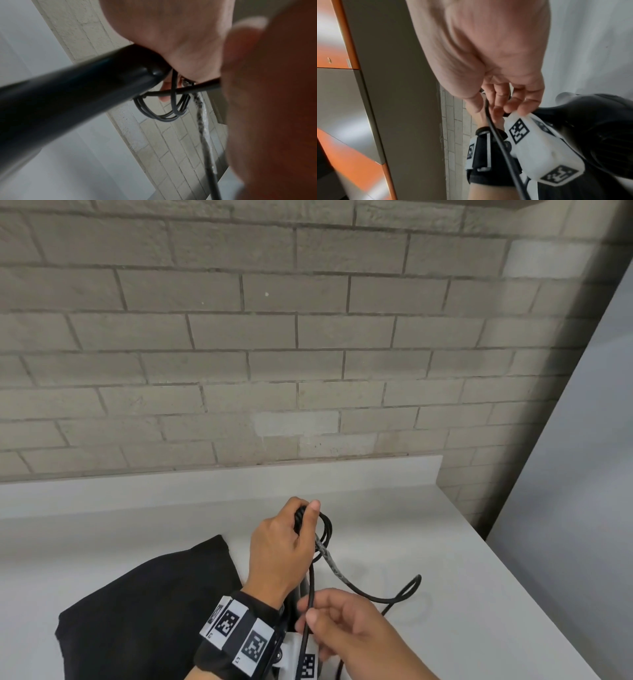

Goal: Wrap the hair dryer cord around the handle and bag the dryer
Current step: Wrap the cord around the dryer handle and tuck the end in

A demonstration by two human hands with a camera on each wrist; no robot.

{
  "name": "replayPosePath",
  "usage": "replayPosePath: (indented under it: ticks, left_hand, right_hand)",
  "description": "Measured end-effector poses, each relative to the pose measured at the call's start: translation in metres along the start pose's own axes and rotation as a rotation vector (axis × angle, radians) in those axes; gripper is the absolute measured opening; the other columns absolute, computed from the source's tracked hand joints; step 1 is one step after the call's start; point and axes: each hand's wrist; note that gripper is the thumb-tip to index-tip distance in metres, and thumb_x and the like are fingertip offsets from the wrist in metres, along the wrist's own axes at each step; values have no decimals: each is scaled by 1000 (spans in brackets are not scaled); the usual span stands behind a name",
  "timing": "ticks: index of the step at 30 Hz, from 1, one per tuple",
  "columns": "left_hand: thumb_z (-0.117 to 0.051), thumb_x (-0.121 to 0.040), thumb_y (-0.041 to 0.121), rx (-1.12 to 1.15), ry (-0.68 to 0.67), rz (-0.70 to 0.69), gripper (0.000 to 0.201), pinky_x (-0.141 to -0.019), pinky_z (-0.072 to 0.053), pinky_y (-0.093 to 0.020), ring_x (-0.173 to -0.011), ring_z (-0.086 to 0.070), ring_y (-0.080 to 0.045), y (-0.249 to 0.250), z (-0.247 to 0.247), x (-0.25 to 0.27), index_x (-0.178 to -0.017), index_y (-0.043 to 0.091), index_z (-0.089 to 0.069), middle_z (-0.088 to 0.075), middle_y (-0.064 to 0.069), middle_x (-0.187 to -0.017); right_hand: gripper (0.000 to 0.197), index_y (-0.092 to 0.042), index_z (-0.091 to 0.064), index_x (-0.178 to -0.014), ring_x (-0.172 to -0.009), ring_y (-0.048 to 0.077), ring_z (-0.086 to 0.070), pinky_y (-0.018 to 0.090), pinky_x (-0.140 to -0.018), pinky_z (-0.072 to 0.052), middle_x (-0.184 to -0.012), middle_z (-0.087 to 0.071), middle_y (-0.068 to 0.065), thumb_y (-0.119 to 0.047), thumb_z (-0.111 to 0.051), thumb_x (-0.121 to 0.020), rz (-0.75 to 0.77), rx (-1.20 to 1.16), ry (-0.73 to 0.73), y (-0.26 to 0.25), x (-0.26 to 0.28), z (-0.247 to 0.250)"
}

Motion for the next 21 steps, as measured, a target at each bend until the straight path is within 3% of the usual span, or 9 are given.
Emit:
replayPosePath:
  ticks: [4,8,11,15,18,21]
  left_hand:
    - [-33,-97,59,18,-8,6,46,-44,-34,-19,-43,-52,-11,2,0,0,-86,25,-61,-53,6,-46]
    - [-38,-103,49,69,-24,28,39,-46,-29,-14,-43,-50,-4,0,4,0,-85,23,-62,-58,21,-55]
    - [-37,-100,53,60,-28,18,40,-47,-30,-12,-46,-52,-3,-1,5,0,-86,24,-61,-59,24,-57]
    - [-32,-96,59,68,-20,27,45,-49,-38,-19,-50,-57,-7,-5,6,1,-85,26,-60,-66,16,-66]
    - [-32,-96,61,86,-19,44,45,-51,-42,-22,-51,-58,-10,-6,8,1,-82,27,-58,-66,14,-65]
    - [-31,-96,62,74,-54,37,45,-50,-41,-21,-48,-56,-10,-5,6,1,-82,28,-57,-68,11,-65]
  right_hand:
    - [16,-9,-60,-94,-65,14,-57,28,-65,-50,-73,-69,1,-24,-56,-88,37,-123,2,-2,2,2]
    - [13,-15,-62,-92,-65,25,-59,35,-65,-51,-69,-56,5,-20,-51,-96,33,-219,-16,2,13,14]
    - [13,-23,-64,-90,-61,24,-56,30,-62,-48,-68,-54,4,-27,-51,-93,77,-161,-28,3,21,21]
    - [13,-23,-64,-84,-57,21,-35,24,-55,-31,-61,-41,6,-30,-53,-87,112,-18,49,6,38,39]
    - [33,-18,-61,-76,-54,18,-30,22,-52,-24,-59,-36,2,-51,-55,-77,82,84,187,15,54,60]
    - [55,-18,-47,-63,-51,16,-29,18,-49,-24,-59,-30,5,-71,-61,-64,95,160,323,26,64,79]
Point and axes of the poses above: each hand's wrist, its own x-axis away from the middle knuckle, its own z-axis out of the back of the hand, y = z × x
